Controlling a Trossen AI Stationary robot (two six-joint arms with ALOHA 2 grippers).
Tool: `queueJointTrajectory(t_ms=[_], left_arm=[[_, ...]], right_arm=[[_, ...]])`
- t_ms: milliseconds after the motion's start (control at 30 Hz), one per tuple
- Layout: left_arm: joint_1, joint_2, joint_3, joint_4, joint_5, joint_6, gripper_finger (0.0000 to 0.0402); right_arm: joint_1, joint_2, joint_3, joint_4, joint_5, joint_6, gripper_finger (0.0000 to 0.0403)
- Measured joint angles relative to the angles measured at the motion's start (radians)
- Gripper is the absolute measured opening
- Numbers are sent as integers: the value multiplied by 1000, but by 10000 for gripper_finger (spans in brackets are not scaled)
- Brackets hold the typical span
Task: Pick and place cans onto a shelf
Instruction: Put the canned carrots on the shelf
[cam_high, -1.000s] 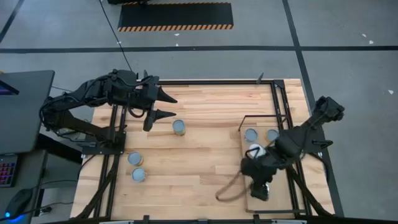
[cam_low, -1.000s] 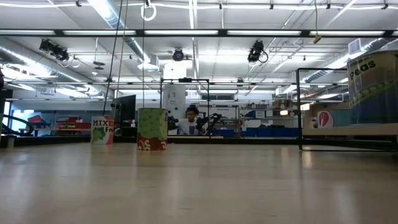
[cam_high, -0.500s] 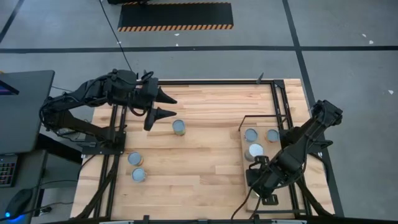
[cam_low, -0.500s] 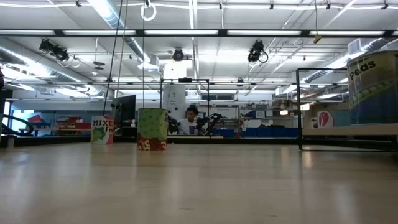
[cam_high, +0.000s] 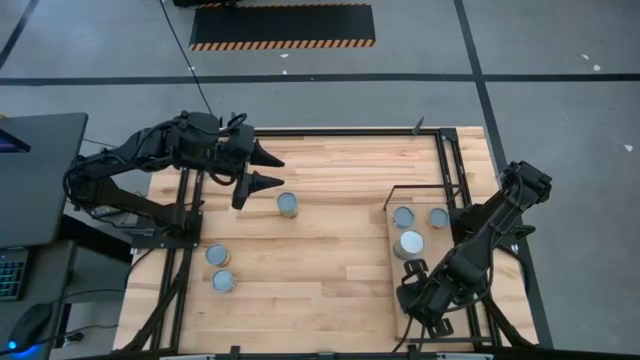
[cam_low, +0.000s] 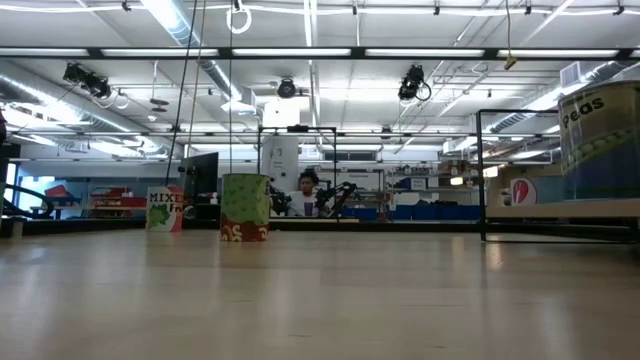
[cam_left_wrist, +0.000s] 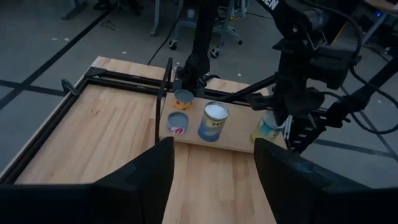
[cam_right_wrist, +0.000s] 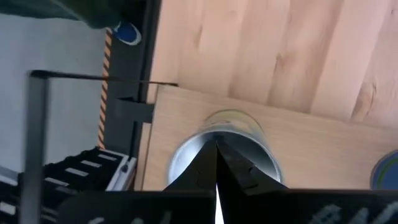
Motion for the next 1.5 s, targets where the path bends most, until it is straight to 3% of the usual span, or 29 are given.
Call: queueJointTrajectory(t_ms=[300,833,1067,1500], left_arm=[[0,0,0,-1,0,-28,227],[0,0,0,-1,0,-42,227],[0,0,0,-1,0,-45,227],[0,0,0,-1,0,-42,227]], right_arm=[[0,-12,-33,-24,-10,45,2],[-23,-146,-41,-505,148,278,2],[-20,-242,-38,-369,71,388,2],[-2,-134,-39,-327,-44,386,1]])
